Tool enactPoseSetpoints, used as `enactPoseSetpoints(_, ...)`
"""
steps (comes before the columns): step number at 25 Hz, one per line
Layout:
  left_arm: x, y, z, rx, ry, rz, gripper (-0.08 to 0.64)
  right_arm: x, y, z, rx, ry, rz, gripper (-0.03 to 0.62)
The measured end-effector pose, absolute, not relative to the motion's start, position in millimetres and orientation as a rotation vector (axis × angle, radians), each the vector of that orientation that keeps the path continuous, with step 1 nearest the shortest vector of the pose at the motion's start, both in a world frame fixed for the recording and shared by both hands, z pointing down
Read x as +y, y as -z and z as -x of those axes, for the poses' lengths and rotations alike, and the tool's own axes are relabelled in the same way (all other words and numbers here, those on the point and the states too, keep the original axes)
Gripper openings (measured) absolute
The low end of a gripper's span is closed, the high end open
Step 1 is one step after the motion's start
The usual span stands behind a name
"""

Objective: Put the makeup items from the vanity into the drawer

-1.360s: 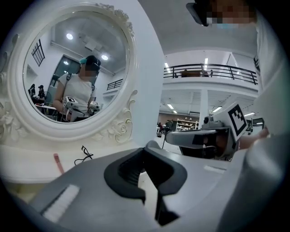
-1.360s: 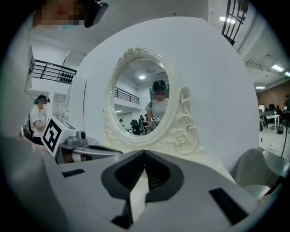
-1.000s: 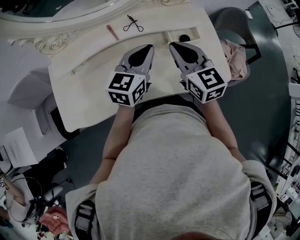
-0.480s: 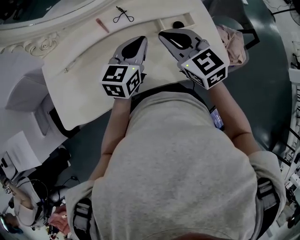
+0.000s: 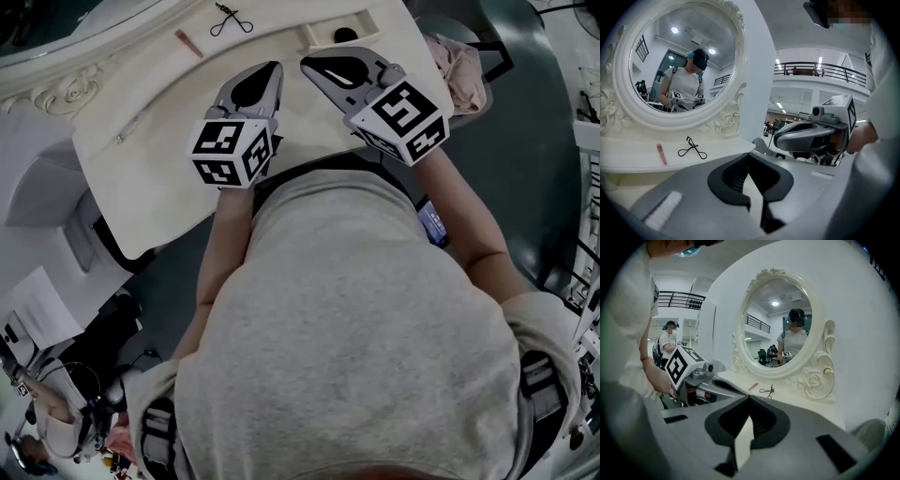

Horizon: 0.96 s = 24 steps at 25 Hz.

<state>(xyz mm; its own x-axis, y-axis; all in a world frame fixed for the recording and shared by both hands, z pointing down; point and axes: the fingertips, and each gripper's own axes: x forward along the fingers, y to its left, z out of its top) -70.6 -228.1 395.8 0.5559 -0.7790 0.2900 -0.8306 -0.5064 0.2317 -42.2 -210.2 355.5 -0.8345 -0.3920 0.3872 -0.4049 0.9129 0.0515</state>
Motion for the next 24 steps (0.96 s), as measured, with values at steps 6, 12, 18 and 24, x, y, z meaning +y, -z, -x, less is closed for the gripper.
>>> enactPoseSetpoints(6, -225, -402, 66, -1.294, -0.217, -2.441, 0.009, -205, -360, 38, -2.655, -0.031, -0.525, 0.008)
enactPoseSetpoints(12, -224, -405, 65, -1.282, -0.221, -2.438, 0.009, -206, -363, 35, -2.638, -0.015, -0.512, 0.008)
enactPoseSetpoints(18, -224, -404, 63, -1.284, -0.22, -2.443, 0.009, -206, -361, 34, -2.646, -0.021, -0.522, 0.008)
enactPoseSetpoints(24, -221, -404, 61, -1.272, -0.217, -2.443, 0.009, -204, -363, 31, -2.653, -0.067, -0.573, 0.008)
